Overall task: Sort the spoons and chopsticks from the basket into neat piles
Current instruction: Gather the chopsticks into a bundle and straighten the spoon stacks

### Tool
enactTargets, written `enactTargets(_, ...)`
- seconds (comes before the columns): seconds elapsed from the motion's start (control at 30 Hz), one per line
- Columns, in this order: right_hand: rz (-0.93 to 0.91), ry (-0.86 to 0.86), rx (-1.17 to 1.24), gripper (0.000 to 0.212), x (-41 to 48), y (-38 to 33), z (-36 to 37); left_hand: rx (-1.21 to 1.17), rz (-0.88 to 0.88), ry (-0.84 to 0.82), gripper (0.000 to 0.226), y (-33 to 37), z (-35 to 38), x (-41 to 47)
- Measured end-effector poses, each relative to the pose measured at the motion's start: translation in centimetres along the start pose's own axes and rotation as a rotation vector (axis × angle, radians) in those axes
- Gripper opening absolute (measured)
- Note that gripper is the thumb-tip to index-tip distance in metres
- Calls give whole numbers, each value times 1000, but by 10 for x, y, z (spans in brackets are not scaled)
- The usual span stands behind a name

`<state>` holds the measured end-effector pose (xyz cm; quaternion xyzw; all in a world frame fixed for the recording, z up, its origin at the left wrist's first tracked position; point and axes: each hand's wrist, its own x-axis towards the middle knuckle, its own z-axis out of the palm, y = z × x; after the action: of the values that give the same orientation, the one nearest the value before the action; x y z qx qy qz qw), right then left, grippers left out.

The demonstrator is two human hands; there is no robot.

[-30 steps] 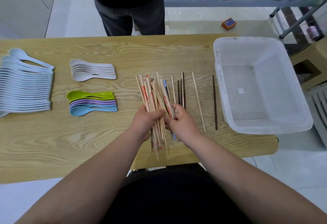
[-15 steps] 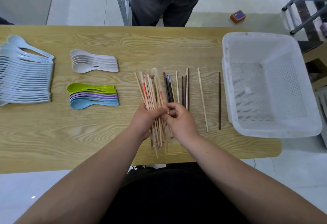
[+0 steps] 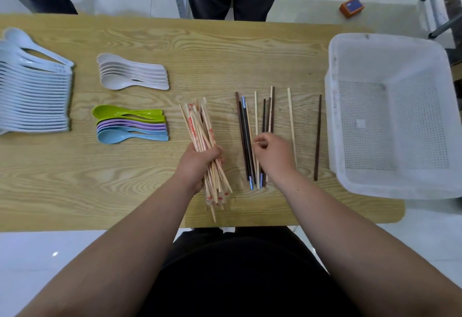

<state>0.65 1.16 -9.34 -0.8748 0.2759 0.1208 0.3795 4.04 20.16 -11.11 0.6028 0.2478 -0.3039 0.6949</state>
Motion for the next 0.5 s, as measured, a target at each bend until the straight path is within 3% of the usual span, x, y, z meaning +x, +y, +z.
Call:
enactTargets(0.17, 4, -68, -200, 27, 24, 2, 2, 42, 5, 3, 39, 1, -7, 2)
enactTargets(0.33, -72, -90, -379, 27, 27, -4, 12, 68, 28, -4, 26, 4, -12, 3)
enactTargets(0.5, -37, -102, -511, 27, 27, -14, 17, 71, 35, -11, 34, 8, -17, 3)
